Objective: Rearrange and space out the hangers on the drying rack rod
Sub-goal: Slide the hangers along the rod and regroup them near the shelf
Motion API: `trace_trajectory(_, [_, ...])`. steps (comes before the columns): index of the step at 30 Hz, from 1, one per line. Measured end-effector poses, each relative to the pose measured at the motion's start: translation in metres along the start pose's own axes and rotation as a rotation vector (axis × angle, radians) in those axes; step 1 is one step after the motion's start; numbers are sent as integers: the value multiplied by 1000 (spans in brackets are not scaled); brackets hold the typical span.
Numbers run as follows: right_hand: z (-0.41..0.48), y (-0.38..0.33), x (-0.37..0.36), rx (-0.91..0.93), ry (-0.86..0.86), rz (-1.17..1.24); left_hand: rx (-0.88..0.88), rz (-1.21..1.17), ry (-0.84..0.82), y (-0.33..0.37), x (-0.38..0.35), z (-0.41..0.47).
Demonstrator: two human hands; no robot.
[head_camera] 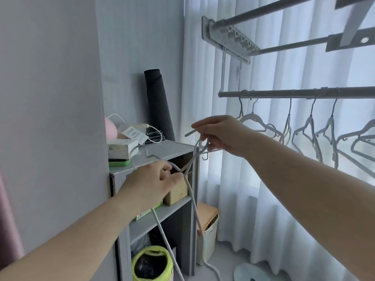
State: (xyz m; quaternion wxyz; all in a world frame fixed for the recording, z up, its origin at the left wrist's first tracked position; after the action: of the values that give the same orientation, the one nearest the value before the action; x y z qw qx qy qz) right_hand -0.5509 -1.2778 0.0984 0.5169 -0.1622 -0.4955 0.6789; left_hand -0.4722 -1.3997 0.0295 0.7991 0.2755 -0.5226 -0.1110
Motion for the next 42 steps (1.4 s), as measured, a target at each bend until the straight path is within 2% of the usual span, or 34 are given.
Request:
trace_trajectory(3, [-1,-4,-10,-16,58,144,124,-161,-320,-4,-36,-15])
trace_trajectory(5, [-2,-4,-12,-24,101,196,168,-248,-433,-3,-49,-22])
trace_trajectory(9, [-3,1,-7,-46,189,278,89,-229,-345,3,-42,-17])
trace_trajectory(11, [-5,5,2,-59,208,231,55,-206,-286,6,-37,-12])
trace_trajectory(15, [-7,20,44,-100,269,-103,29,-186,-211,13,-32,1])
trace_trajectory(17, [-6,25,71,-103,276,-457,22,-211,-218,19,-34,8])
trace_trajectory(20, [-9,35,97,-151,114,-1108,12,-268,-210,35,-33,26])
trace_trajectory(22, [-12,47,111,-202,9,-1281,-24,-304,-209,53,-34,39])
trace_trajectory(26, [-7,57,142,-243,-66,-1404,-101,-339,-220,92,-45,62])
trace_trajectory(33, [27,26,200,1,114,-1530,-171,-310,-160,151,-55,122])
trace_trajectory(42, [64,15,268,-20,209,-1676,-243,-235,-120,230,-79,172])
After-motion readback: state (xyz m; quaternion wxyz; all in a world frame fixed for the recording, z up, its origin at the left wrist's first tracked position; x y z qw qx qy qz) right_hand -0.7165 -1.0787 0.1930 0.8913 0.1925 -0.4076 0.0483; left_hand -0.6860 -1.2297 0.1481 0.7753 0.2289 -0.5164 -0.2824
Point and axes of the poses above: each hand's wrist, its own z-axis towards the middle knuckle, its own x-axis out of the back of the hand, y = z × x, the point moved 10 cm from there along z, towards the middle knuckle, and after that the axes turned 10 degrees about x, right-handed, at the moved point
